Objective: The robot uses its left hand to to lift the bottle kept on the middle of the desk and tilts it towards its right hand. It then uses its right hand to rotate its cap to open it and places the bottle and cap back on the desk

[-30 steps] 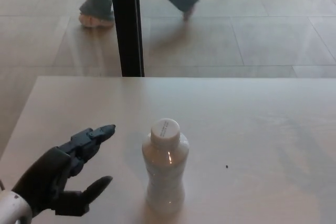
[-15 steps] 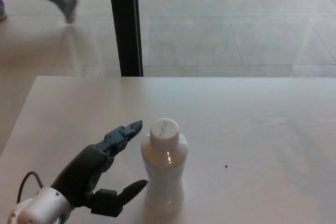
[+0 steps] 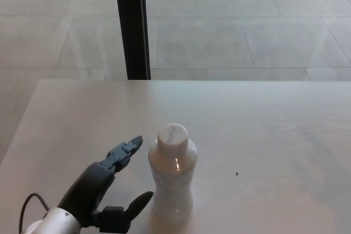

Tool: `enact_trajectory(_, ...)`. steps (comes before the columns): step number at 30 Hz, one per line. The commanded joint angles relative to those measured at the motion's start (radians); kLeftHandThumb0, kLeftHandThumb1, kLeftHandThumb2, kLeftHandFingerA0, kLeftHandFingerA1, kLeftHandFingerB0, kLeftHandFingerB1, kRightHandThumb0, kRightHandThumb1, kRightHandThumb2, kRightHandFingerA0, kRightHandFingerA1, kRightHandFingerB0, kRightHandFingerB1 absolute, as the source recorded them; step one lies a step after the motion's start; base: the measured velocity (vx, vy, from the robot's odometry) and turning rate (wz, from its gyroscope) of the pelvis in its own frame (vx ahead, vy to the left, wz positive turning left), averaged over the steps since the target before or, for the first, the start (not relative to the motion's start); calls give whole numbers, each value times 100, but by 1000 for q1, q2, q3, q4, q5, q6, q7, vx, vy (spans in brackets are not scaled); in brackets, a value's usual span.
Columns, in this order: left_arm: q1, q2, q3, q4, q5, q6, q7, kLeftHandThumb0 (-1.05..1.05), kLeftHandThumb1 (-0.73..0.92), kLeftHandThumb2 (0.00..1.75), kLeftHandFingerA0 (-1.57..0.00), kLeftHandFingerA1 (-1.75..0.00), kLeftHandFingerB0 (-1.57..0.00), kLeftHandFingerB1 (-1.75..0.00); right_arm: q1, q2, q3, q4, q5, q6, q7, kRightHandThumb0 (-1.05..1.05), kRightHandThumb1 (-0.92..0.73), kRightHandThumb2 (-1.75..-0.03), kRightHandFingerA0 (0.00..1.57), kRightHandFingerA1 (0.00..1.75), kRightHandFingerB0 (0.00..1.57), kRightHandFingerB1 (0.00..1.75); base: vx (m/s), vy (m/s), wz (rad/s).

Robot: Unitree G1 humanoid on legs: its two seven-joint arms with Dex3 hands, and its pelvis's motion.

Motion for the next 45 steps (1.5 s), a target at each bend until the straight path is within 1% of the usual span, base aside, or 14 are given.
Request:
enact_trajectory(1, 5, -14, -9, 20, 27, 38, 11, -103, 58, 97, 0, -20, 0, 0, 10, 1, -11, -5, 7, -15, 3, -56, -79, -64, 53, 87, 35, 34, 0, 0, 0)
enact_trajectory(3, -19, -41, -15, 32, 22, 54, 14, -104, 45, 76, 0, 0, 0, 0, 6, 9, -6, -5, 17, -15, 6, -55, -79, -64, 51, 90, 35, 34, 0, 0, 0)
enact_trajectory(16, -80, -131, -39, 38, 63, 77, 52, -97, 53, 96, 0, -10, 0, 0, -14, 22, 8, 16, 18, -30, 18, -52, -78, -63, 50, 94, 35, 35, 0, 0, 0)
enact_trajectory(18, -74, -142, -34, 38, 60, 70, 61, -96, 47, 90, 0, -52, 0, -1, -16, 20, 7, 23, 11, -32, 17, -58, -76, -63, 51, 96, 37, 35, 0, 0, 0)
enact_trajectory(20, -66, -149, -31, 38, 62, 69, 72, -97, 48, 90, -3, -64, 0, 0, -16, 20, 10, 24, 10, -34, 20, -57, -76, -63, 51, 95, 38, 35, 0, 0, 0)
enact_trajectory(23, -58, -159, -29, 33, 73, 88, 86, -98, 54, 94, -2, -51, 0, -1, -17, 20, 17, 26, 1, -38, 20, -57, -76, -63, 51, 95, 39, 35, 0, 0, 0)
enact_trajectory(24, -51, -169, -23, 33, 52, 88, 73, -99, 59, 97, 0, -14, 0, 0, -14, 19, 17, 19, 7, -31, 22, -57, -76, -63, 51, 96, 39, 35, 0, 0, 0)
enact_trajectory(35, 1, -317, -51, 116, 38, -1, 141, -89, 53, 91, 0, -9, 0, 0, -2, 15, 19, 7, 0, -30, 20, -61, -74, -63, 48, 100, 40, 35, 0, 0, 0)
enact_trajectory(36, 5, -342, -49, 114, 36, 2, 153, -84, 38, 78, 0, -19, 0, 0, -3, 15, 20, 8, 0, -30, 21, -61, -74, -63, 48, 100, 40, 35, 0, 0, 0)
enact_trajectory(37, 10, -374, -53, 108, 48, 8, 183, -88, 52, 56, -1, -43, 0, 0, -5, 15, 20, 11, -1, -33, 21, -62, -73, -62, 48, 100, 39, 35, 0, 0, 0)
enact_trajectory(39, 21, -453, -47, 135, 23, -53, 222, -70, 41, 87, -9, -56, 0, -12, -9, 17, 21, 13, 3, -33, 22, -63, -72, -62, 47, 100, 38, 35, 0, 0, 0)
enact_trajectory(42, 30, -554, -52, 160, 17, -85, 273, -67, 37, 84, 0, -38, 0, -21, -9, 23, 25, 6, 5, -27, 17, -62, -71, -62, 48, 101, 38, 36, 0, 0, 0)
enact_trajectory(44, 32, -561, -69, 166, 21, -99, 293, -75, 43, 80, -8, -51, -5, -20, -8, 23, 24, 5, 2, -27, 15, -62, -72, -62, 48, 100, 38, 36, 0, 0, 0)
enact_trajectory(45, 37, -577, -77, 162, 21, -97, 318, -68, 52, 56, -23, -46, -2, -32, -6, 25, 25, 3, 0, -26, 11, -62, -71, -62, 49, 100, 39, 36, 0, 0, 0)
